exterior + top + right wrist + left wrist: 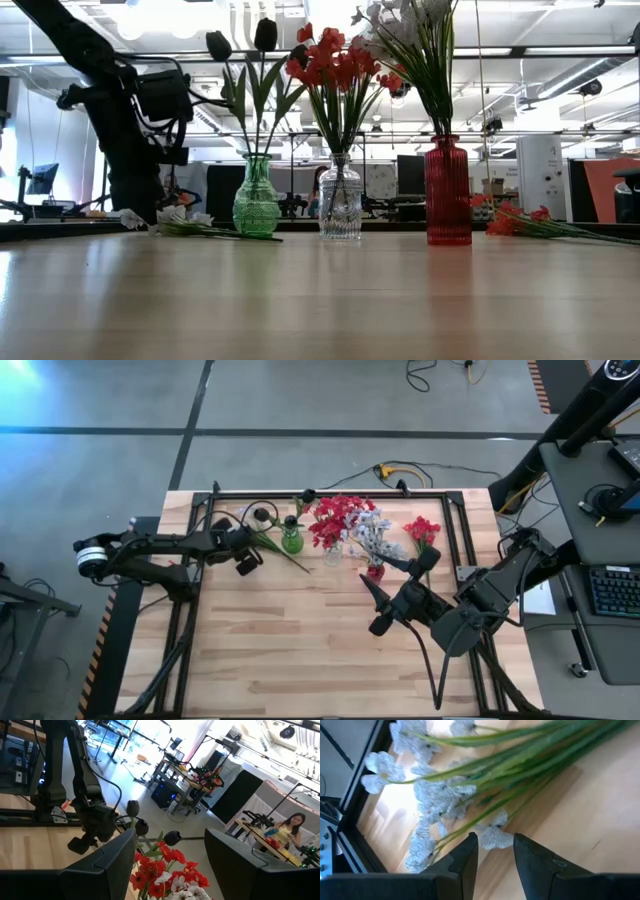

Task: Sort flowers into vase by color
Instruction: Put the white flowers into the red vase

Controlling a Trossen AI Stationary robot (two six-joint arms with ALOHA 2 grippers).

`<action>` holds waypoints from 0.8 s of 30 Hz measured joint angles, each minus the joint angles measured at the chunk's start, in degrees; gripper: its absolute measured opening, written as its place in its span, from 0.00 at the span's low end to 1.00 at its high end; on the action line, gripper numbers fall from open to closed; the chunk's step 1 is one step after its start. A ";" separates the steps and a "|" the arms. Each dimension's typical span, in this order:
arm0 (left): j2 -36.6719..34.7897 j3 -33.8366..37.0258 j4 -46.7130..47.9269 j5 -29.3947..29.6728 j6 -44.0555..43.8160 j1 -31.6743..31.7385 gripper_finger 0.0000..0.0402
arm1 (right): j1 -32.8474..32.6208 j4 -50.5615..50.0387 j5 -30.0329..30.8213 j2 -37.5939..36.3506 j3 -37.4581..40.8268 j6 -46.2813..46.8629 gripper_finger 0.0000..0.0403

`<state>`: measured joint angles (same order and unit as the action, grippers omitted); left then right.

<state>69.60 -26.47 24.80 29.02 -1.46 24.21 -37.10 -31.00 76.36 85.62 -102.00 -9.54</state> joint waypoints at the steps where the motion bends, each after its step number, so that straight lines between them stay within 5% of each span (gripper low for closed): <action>1: -0.17 -0.49 0.50 -0.01 -0.55 -0.02 0.27 | 0.00 0.00 0.00 0.00 0.02 -0.02 0.57; 24: -3.54 -8.14 10.84 -4.13 -1.86 -0.04 0.27 | 0.00 -0.17 0.00 0.00 0.04 -0.04 0.57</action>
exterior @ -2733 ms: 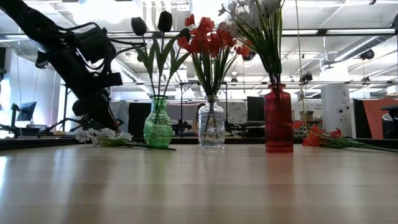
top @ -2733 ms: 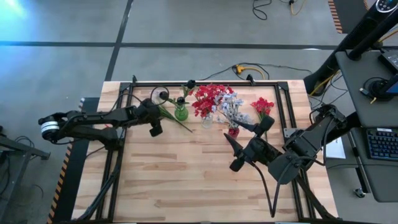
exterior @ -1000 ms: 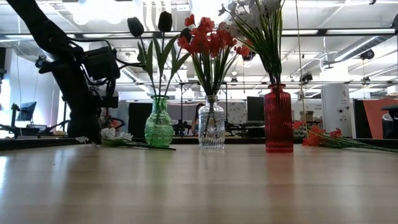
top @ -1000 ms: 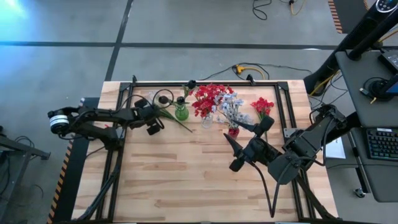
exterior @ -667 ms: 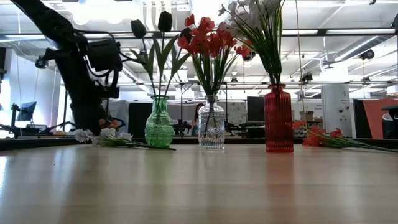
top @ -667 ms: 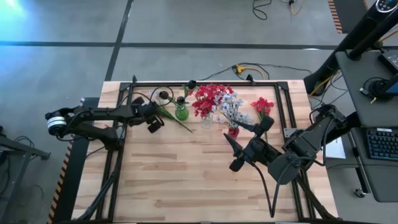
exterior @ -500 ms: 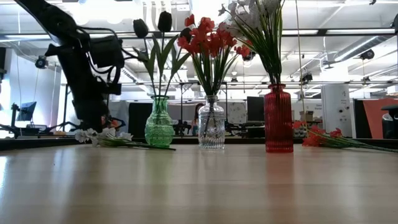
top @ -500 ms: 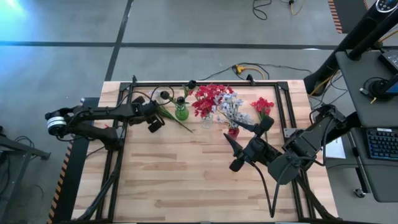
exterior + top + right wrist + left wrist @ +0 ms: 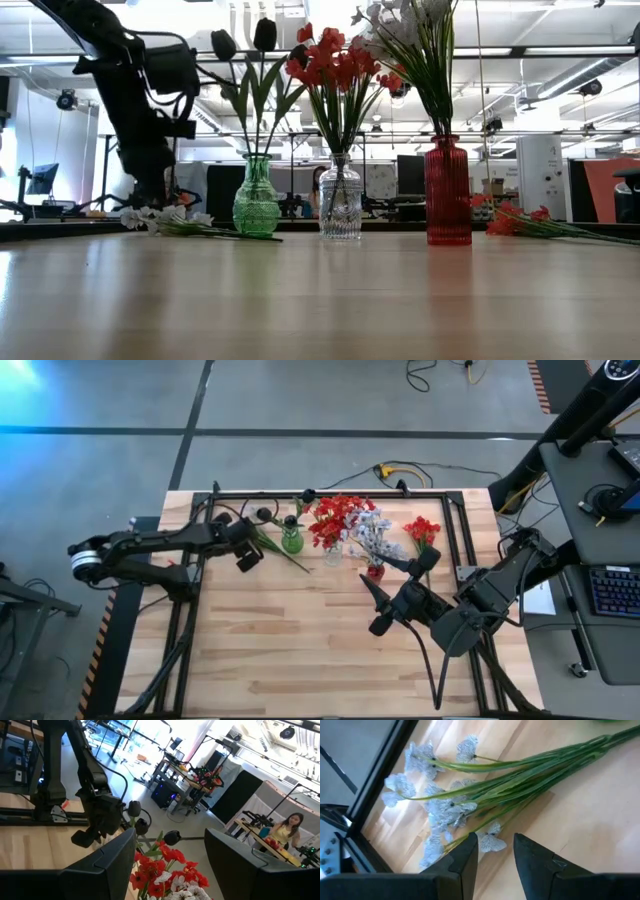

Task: Sort flowers into vase by color
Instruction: Put the white flowers into the red vase

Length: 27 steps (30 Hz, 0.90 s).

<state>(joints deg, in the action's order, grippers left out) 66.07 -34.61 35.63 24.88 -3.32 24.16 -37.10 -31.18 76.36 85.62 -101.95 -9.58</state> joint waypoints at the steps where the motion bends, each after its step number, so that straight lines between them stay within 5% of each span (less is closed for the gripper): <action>1: -0.31 -0.45 0.59 0.02 -0.02 0.00 0.27 | 0.00 0.00 0.00 0.00 0.01 0.00 0.57; 13: -1.21 -7.10 10.17 0.50 0.64 0.02 0.27 | 0.00 -0.01 -0.02 0.00 0.02 0.05 0.57; 27: -0.97 -14.38 27.53 11.13 -8.35 0.05 0.23 | 0.00 0.11 0.04 1.64 0.02 -0.74 0.57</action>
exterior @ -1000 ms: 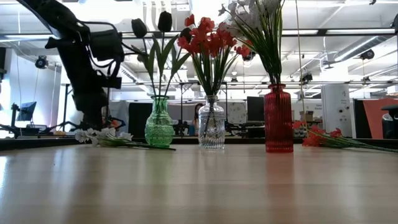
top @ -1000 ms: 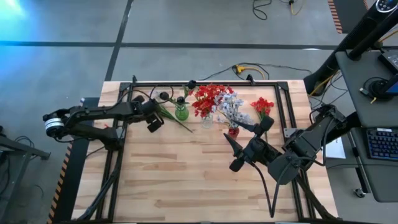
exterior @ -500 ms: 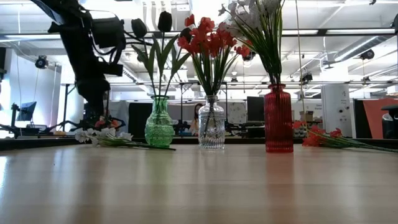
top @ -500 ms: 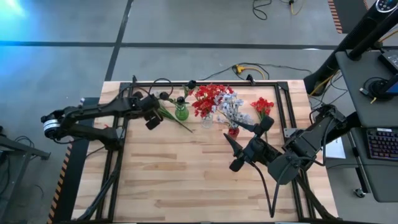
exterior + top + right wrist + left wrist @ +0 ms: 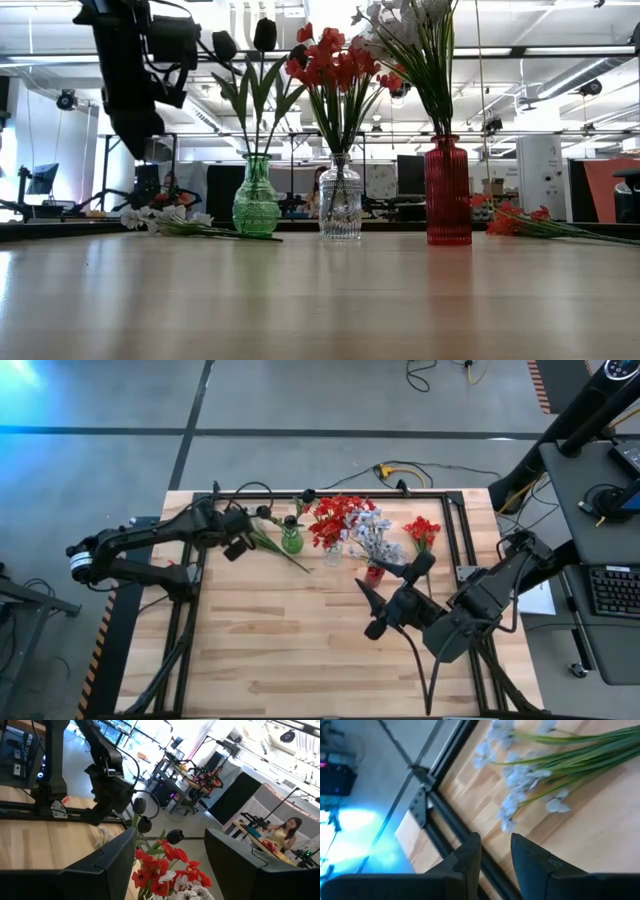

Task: Sort flowers into vase by color
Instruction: Put the white flowers into the red vase

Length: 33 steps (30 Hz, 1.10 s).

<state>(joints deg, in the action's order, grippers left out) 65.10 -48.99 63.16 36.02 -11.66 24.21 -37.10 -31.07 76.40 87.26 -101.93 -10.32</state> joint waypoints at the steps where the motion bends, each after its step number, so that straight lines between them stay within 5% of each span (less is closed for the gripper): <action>1: 0.00 -0.04 0.67 0.73 -0.94 0.02 0.22 | 0.00 0.06 0.06 0.17 0.00 -0.03 0.57; 13: -0.51 -0.09 5.33 4.64 -0.47 0.06 0.19 | 0.00 0.06 0.13 0.20 0.00 -0.79 0.57; 24: -0.61 -7.47 13.40 18.42 -7.36 0.64 0.18 | 0.00 0.09 0.14 0.18 0.00 -0.58 0.57; 28: -0.63 -9.09 15.41 19.07 -8.74 0.83 0.18 | 0.00 0.04 0.15 0.18 0.00 0.97 0.57; 33: -0.59 -9.51 25.70 25.67 -18.07 1.57 0.18 | -0.02 -0.08 1.72 0.15 0.00 8.52 0.57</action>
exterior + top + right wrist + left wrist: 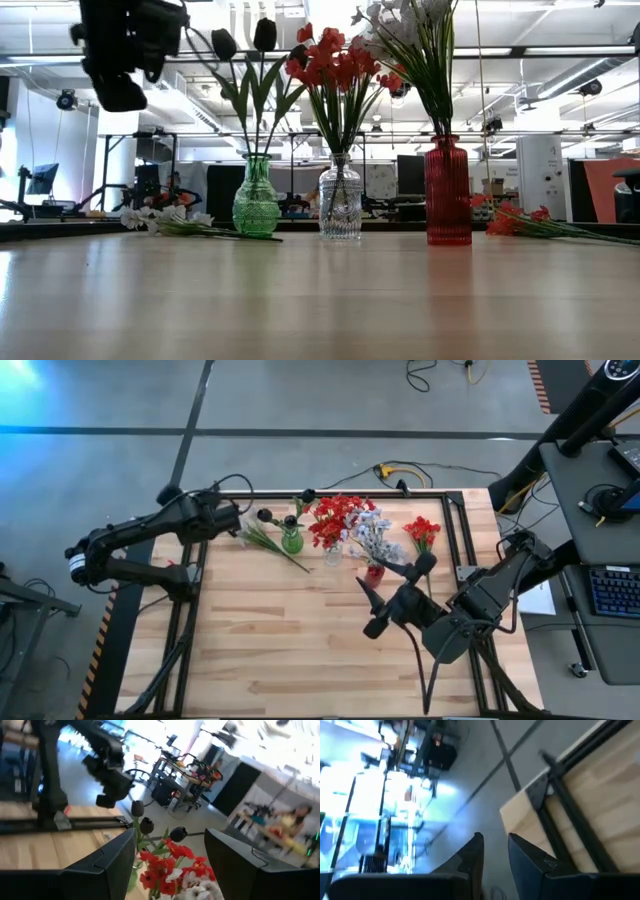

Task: Sort flowers into vase by color
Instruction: Put the white flowers into the red vase

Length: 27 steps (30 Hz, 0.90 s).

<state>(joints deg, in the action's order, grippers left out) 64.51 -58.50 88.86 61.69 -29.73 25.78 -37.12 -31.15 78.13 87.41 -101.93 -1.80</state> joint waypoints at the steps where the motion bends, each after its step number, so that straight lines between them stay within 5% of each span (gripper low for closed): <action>1: 0.00 0.02 1.50 -0.59 -2.11 0.00 0.18 | 0.00 -0.24 -0.27 -0.13 0.00 2.28 0.57; 7: -1.58 0.77 1.13 -9.60 -0.96 -0.29 0.16 | 0.64 0.27 -14.84 0.00 0.00 10.53 0.57; 14: -5.78 0.81 1.11 -15.55 2.11 -0.72 0.15 | 0.97 2.96 -19.44 2.68 0.00 19.01 0.57; 19: -9.95 0.81 1.15 -28.39 7.15 -0.90 0.15 | 0.90 6.96 -29.20 5.57 0.00 25.10 0.57; 27: -15.65 0.83 1.00 -49.72 14.96 -2.79 0.15 | 0.90 -1.01 -30.56 7.62 -0.02 43.13 0.57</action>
<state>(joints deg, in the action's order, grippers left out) 48.86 -57.67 89.86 11.97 -14.78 22.99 -36.23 -32.16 47.56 95.03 -101.95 41.33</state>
